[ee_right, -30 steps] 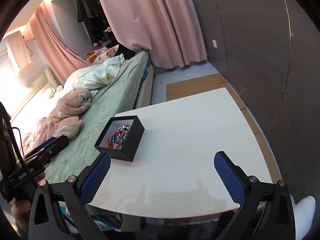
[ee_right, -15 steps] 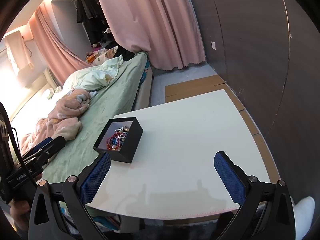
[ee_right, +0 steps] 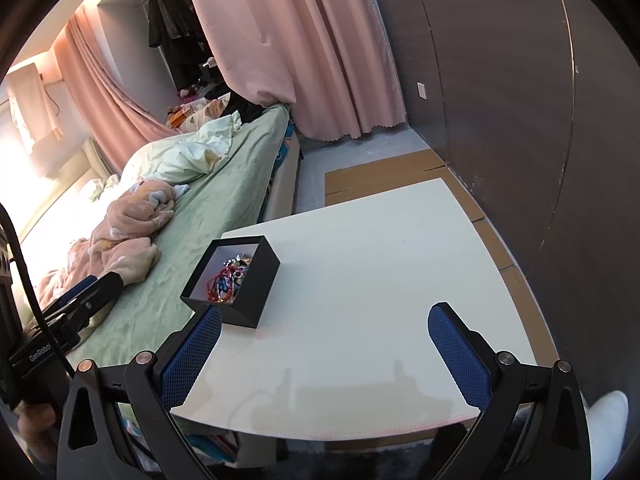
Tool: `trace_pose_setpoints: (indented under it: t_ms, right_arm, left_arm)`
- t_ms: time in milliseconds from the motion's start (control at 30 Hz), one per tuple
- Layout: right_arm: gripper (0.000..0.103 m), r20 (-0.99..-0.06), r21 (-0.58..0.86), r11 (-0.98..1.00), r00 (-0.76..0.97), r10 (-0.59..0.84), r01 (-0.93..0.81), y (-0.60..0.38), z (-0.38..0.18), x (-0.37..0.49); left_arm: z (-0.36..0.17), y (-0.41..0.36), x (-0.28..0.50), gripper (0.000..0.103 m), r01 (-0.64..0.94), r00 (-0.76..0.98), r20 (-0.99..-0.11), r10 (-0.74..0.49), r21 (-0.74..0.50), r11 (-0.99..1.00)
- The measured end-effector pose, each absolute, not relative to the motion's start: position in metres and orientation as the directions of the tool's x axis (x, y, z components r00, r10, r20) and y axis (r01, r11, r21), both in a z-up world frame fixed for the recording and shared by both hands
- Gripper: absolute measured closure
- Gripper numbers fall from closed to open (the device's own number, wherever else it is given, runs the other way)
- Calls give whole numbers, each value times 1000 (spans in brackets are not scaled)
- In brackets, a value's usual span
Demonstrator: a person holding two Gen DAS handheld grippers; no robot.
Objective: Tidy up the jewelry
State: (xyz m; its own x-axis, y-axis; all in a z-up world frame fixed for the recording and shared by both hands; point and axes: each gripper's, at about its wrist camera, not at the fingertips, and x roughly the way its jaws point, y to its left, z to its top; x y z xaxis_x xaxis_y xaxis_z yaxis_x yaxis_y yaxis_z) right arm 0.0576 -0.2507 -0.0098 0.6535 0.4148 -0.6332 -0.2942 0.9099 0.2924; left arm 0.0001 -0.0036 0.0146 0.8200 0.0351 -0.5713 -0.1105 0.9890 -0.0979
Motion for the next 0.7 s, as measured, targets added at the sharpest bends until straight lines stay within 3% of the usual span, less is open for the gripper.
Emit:
trace_pose_setpoints:
  t_ms: [700]
  right_arm:
    - [0, -636, 292, 913, 655, 409, -287, -253, -12, 62]
  left_arm:
    - [14, -10, 2, 7, -102, 825, -563, 51, -59, 993]
